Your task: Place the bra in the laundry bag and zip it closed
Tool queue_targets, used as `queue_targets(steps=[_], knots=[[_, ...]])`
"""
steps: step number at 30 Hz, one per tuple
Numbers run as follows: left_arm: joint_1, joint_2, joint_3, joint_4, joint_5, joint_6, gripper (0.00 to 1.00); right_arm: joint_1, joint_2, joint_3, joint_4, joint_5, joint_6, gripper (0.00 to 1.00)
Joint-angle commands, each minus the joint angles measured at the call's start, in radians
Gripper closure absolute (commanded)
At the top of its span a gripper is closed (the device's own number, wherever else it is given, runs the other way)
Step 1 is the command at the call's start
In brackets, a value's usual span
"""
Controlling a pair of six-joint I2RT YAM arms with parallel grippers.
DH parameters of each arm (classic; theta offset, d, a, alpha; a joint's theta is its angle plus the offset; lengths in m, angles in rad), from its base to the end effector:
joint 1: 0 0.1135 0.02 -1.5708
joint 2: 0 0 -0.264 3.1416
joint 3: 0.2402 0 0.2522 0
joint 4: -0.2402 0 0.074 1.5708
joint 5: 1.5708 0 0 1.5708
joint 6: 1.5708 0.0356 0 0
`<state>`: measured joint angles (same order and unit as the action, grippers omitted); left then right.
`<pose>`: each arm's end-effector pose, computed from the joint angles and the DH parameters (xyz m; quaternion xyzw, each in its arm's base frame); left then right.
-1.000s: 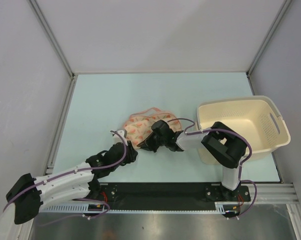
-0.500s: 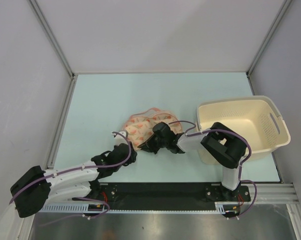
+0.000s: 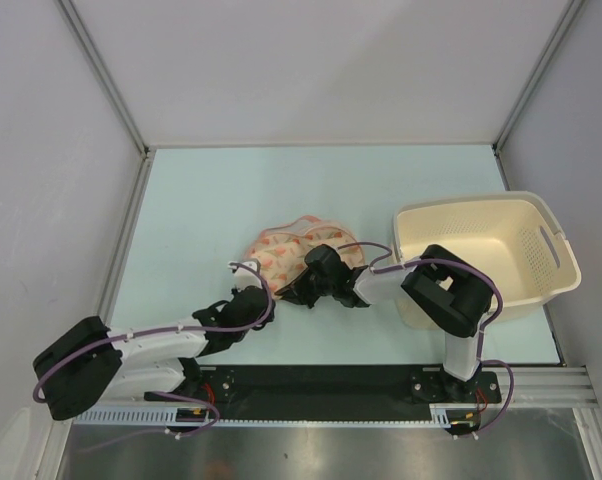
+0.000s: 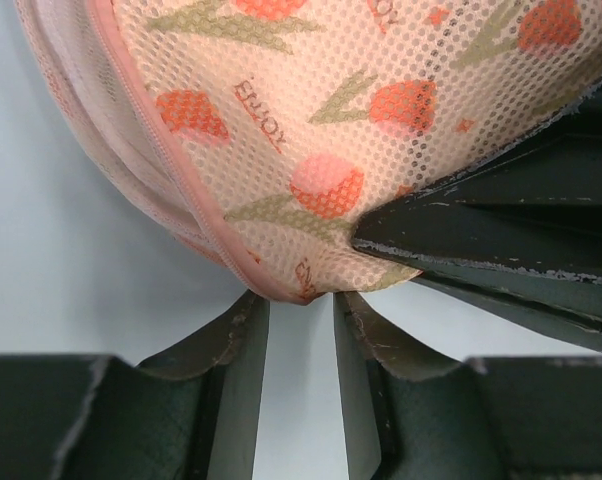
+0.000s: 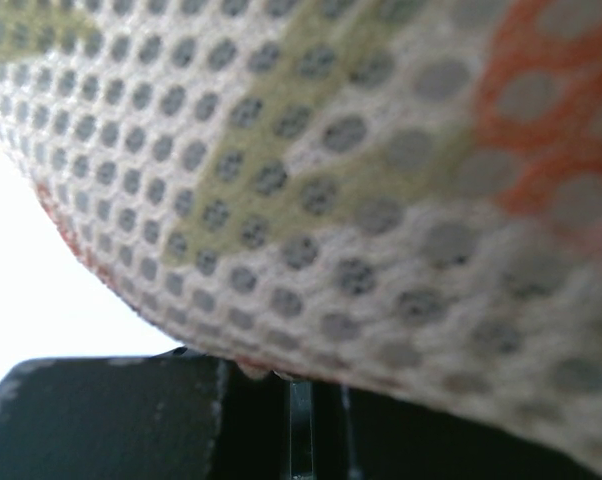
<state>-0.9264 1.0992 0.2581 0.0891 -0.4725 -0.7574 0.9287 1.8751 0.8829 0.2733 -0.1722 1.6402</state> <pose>0.1243 -0.1384 0.1339 -0.0176 0.8966 -0.1457 0.4179 0.2139 0.2963 0.1213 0.2827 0.8628 0.4170 0.0412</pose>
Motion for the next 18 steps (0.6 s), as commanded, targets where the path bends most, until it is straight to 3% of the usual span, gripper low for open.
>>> queue_targets(steps=[1, 6, 9, 18], knots=[[-0.006, 0.04, 0.018, 0.038, -0.057, 0.029, 0.64, 0.015, 0.001, 0.017, -0.023, -0.001, 0.035, 1.0], [-0.003, 0.096, 0.039, 0.038, -0.075, 0.032, 0.77, 0.025, -0.001, 0.018, -0.034, -0.003, 0.036, 1.0], [-0.003, 0.137, 0.053, 0.022, -0.08, 0.008, 1.0, 0.027, -0.002, 0.016, -0.042, -0.001, 0.033, 1.0], [0.003, 0.099, 0.036, -0.182, -0.094, -0.146, 1.0, -0.008, -0.03, 0.021, -0.15, -0.016, -0.131, 1.0]])
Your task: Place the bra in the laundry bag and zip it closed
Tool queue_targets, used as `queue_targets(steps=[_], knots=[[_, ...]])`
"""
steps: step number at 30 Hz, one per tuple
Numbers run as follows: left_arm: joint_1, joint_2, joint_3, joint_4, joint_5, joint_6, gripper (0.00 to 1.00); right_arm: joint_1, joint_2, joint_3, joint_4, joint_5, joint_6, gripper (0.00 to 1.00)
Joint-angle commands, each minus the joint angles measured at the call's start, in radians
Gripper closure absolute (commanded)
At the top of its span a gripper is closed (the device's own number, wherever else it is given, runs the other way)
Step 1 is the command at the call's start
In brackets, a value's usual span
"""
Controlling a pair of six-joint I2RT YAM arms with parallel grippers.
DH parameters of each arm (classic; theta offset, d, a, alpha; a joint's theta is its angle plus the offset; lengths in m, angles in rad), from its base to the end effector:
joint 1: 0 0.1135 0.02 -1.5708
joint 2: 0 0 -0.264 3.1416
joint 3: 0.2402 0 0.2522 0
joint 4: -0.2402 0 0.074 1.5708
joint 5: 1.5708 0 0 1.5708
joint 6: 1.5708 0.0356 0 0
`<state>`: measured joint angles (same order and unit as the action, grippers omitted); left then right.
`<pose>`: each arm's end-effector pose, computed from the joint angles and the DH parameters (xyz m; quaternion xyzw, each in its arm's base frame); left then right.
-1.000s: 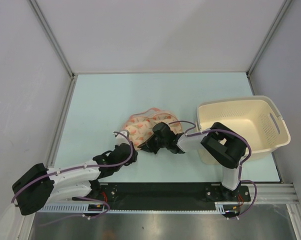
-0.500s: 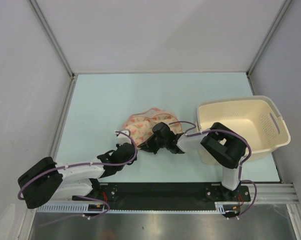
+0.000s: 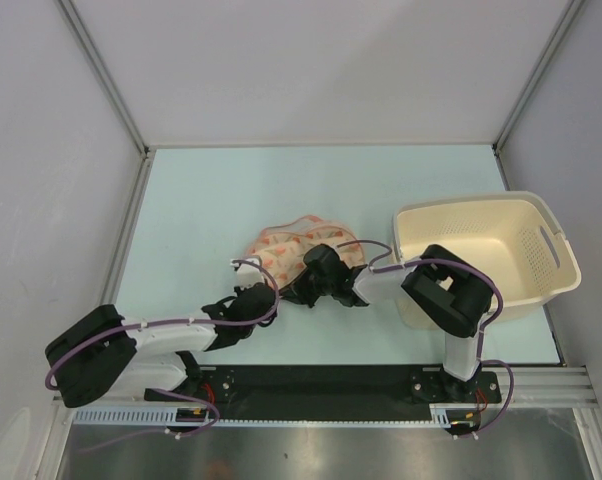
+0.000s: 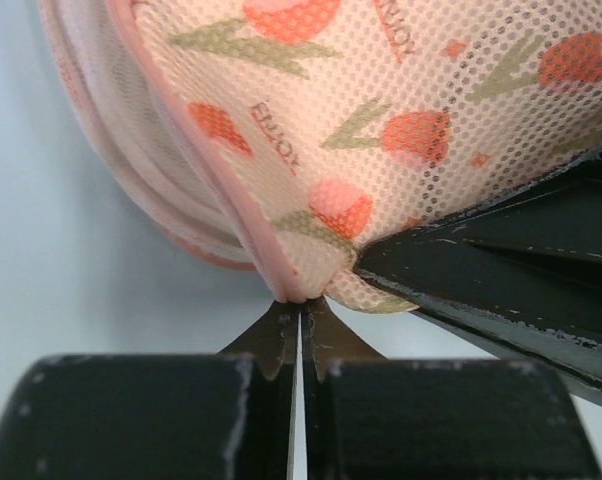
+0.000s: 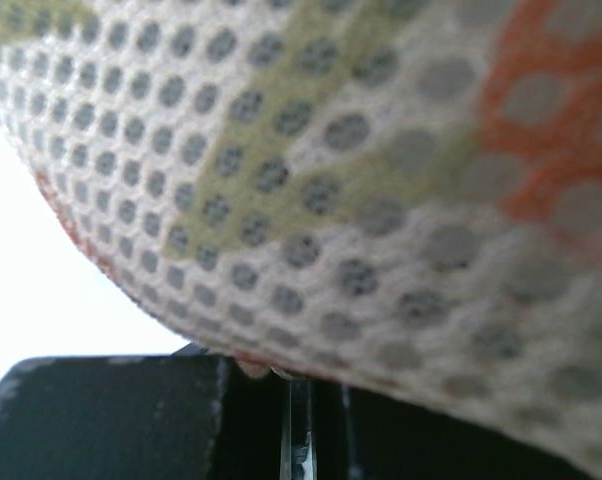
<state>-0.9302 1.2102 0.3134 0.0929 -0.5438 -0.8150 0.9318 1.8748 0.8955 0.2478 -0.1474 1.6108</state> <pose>0.1338 -0.1486 0.1313 -0.0489 0.8976 -0.1159 0.4224 0.2145 0.2975 0.1226 0.2750 0.8688 0.4081 0.0556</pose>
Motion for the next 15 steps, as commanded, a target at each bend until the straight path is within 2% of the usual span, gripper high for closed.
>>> queue_targets(steps=[1, 8, 11, 15], knots=[[0.011, -0.015, -0.017, -0.237, -0.022, -0.102, 1.0, -0.024, -0.031, 0.011, -0.137, -0.044, -0.156, 1.0], [0.041, -0.028, -0.011, -0.332, 0.022, -0.157, 1.0, -0.099, -0.036, 0.045, -0.284, -0.072, -0.403, 1.0], [0.045, -0.031, 0.003, -0.354, 0.021, -0.158, 1.0, -0.122, -0.028, 0.114, -0.387, -0.055, -0.518, 1.0], [0.047, -0.032, 0.001, -0.3, 0.067, -0.13, 1.0, -0.157, 0.027, 0.258, -0.537, 0.026, -0.763, 1.0]])
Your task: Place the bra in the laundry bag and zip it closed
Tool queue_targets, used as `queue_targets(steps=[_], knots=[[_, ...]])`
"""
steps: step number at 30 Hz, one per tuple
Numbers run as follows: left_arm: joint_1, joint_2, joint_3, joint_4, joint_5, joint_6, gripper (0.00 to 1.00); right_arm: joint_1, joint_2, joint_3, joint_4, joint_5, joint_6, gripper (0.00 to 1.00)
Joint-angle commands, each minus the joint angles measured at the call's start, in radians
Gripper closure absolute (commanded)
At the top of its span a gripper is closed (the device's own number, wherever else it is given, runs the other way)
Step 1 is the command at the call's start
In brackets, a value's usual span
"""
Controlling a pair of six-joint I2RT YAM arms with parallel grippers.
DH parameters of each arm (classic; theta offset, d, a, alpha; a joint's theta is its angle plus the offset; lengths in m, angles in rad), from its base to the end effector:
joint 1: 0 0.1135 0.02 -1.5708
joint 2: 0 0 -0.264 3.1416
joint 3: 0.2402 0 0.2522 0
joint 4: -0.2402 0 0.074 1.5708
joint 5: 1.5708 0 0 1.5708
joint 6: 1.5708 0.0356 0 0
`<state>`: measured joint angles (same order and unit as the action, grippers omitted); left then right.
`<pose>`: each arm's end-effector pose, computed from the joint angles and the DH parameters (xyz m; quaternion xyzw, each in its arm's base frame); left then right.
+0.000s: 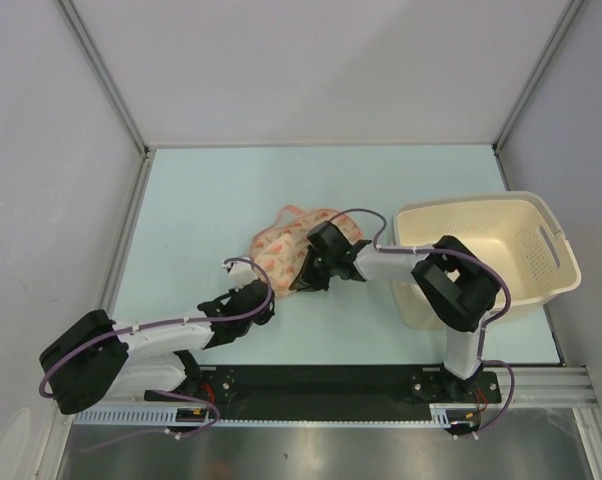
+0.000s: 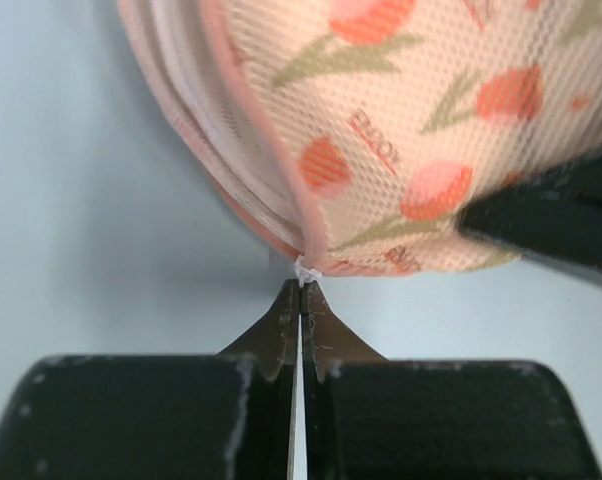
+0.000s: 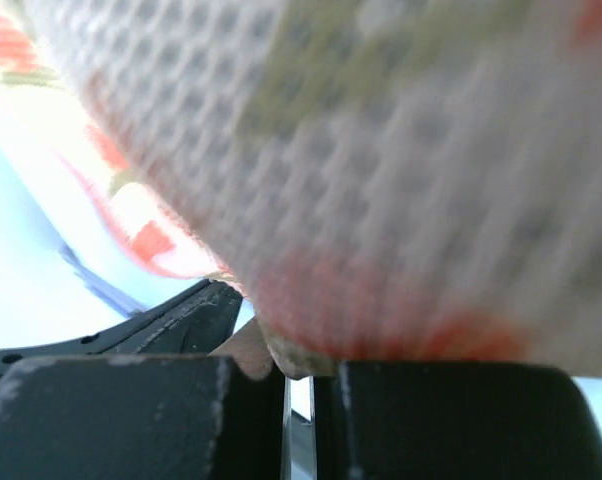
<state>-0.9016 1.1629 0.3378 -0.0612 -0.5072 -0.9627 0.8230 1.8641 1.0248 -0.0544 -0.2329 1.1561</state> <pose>0.1327 -0.1399 0.1352 -0.1120 0.9089 -0.1200 0.3834 0.2474 0.2788 0.1393 0.1173 0.9303 0.3359 0.0895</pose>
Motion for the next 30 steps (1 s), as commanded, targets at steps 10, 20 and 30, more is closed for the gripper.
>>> queue_targets(steps=[10, 20, 30], knots=[[0.017, 0.07, -0.016, 0.241, 0.349, 0.047, 1.0, -0.097, 0.11, 0.337, -0.412, 0.06, -0.438, 0.53], [0.017, 0.15, 0.056, 0.282, 0.407, 0.036, 1.0, -0.07, -0.045, 0.081, -0.185, -0.085, -0.245, 0.34], [0.017, 0.104, 0.026, 0.316, 0.415, 0.013, 1.0, -0.054, 0.013, 0.044, 0.014, -0.143, -0.147, 0.74]])
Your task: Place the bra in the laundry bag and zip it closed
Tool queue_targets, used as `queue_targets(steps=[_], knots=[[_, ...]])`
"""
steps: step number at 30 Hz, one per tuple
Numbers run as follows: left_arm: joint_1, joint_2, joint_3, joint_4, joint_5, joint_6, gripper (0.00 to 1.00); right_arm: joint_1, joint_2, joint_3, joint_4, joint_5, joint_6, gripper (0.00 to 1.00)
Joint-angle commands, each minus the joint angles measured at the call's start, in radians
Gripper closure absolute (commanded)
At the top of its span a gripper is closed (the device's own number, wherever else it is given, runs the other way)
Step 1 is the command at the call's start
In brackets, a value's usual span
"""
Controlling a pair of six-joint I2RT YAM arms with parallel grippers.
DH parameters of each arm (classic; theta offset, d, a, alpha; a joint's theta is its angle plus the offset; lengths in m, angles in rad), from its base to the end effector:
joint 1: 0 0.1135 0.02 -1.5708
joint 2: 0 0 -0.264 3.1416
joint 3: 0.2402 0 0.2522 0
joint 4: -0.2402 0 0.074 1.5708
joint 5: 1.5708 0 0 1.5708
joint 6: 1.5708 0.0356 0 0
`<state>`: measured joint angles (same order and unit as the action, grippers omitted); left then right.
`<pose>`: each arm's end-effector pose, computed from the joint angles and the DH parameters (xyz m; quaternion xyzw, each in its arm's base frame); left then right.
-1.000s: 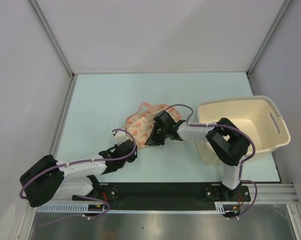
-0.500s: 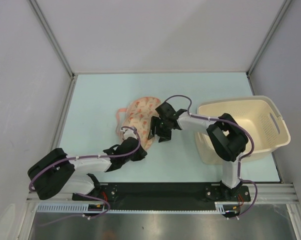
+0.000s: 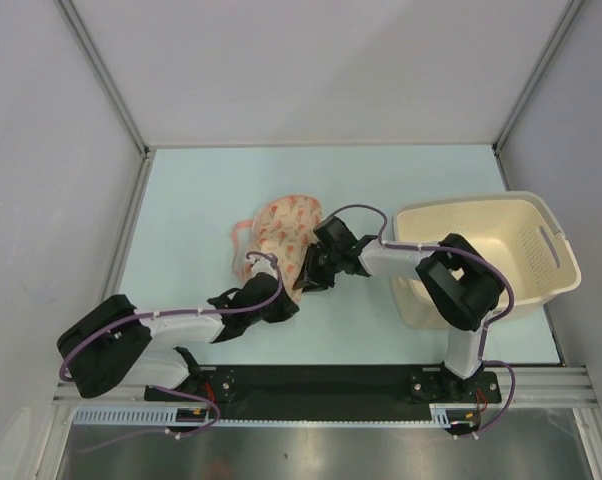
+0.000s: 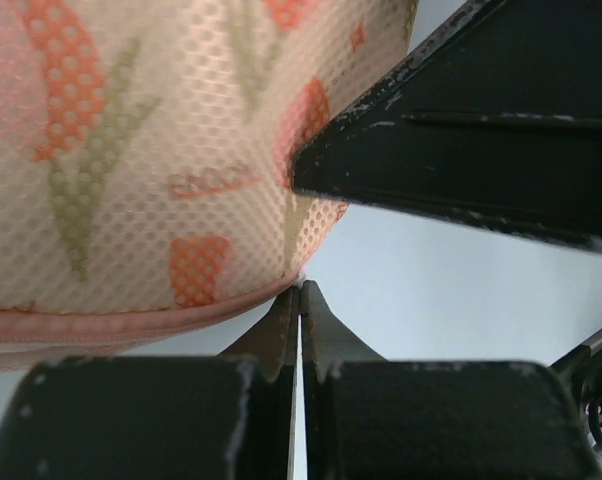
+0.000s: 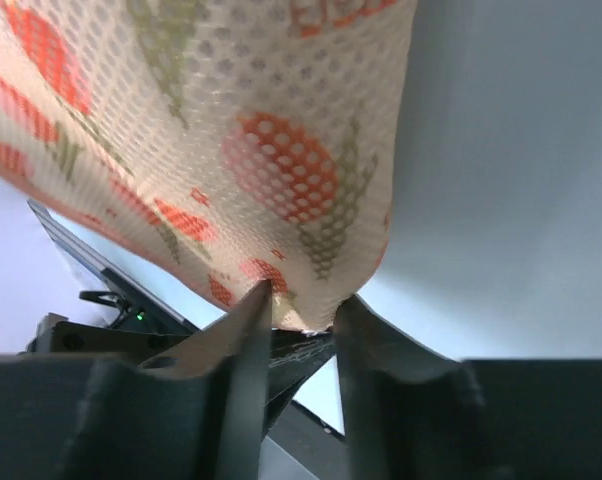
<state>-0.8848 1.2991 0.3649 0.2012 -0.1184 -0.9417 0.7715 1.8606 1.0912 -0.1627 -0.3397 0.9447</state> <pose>0.1453 -0.1709 0.1333 -0.0500 0.9109 -0.2883 0.2909 0.2622 0.2715 0.1528 0.0281 0.9369 0.3391 0.0809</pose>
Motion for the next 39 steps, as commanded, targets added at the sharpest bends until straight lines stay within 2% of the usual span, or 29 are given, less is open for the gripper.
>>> queue_targets(steps=[1, 3, 4, 7, 10, 14, 23, 26, 28, 29, 30, 31, 32, 35, 39], knots=[[0.001, -0.035, -0.007, 0.05, 0.02, -0.011, 1.0, -0.006, 0.017, -0.024, 0.123, -0.025, 0.065, 0.88], [0.001, -0.04, -0.011, 0.026, 0.004, -0.012, 1.0, -0.024, 0.012, -0.017, 0.086, -0.006, 0.037, 0.97], [0.001, -0.043, 0.0, -0.052, -0.033, -0.011, 1.0, -0.031, 0.009, -0.002, 0.062, 0.031, 0.019, 1.0], [0.007, -0.038, 0.022, -0.202, -0.104, -0.009, 1.0, -0.061, 0.008, 0.021, -0.02, 0.082, -0.053, 1.0], [0.05, -0.041, -0.007, -0.276, -0.119, -0.002, 1.0, -0.095, 0.026, 0.042, -0.06, 0.088, -0.125, 1.0], [0.136, -0.104, -0.053, -0.319, -0.125, 0.014, 1.0, -0.12, 0.058, 0.105, -0.144, 0.128, -0.24, 1.0], [0.225, -0.25, -0.072, -0.445, -0.148, 0.063, 1.0, -0.155, 0.11, 0.276, -0.232, 0.255, -0.402, 1.0], [0.242, -0.274, -0.089, -0.427, -0.126, 0.087, 1.0, -0.17, 0.138, 0.312, -0.239, 0.231, -0.42, 1.0], [0.244, -0.279, -0.099, -0.343, -0.054, 0.103, 1.0, -0.17, 0.163, 0.364, -0.267, 0.202, -0.423, 1.0], [0.244, -0.276, -0.106, -0.269, -0.021, 0.112, 1.0, -0.172, 0.181, 0.386, -0.282, 0.171, -0.411, 0.96], [0.244, -0.271, -0.104, -0.235, 0.008, 0.112, 1.0, -0.17, 0.184, 0.4, -0.297, 0.157, -0.399, 0.79], [0.244, -0.256, -0.1, -0.208, 0.061, 0.101, 1.0, -0.17, 0.184, 0.42, -0.329, 0.143, -0.386, 0.7], [0.244, -0.248, -0.087, -0.156, 0.08, 0.095, 1.0, -0.17, 0.169, 0.423, -0.346, 0.124, -0.359, 0.55], [0.242, -0.215, -0.048, -0.109, 0.109, 0.072, 1.0, -0.164, 0.112, 0.374, -0.368, 0.093, -0.307, 0.38], [0.242, -0.172, -0.006, -0.068, 0.167, 0.049, 1.0, -0.135, -0.009, 0.244, -0.257, 0.013, -0.157, 0.29]])
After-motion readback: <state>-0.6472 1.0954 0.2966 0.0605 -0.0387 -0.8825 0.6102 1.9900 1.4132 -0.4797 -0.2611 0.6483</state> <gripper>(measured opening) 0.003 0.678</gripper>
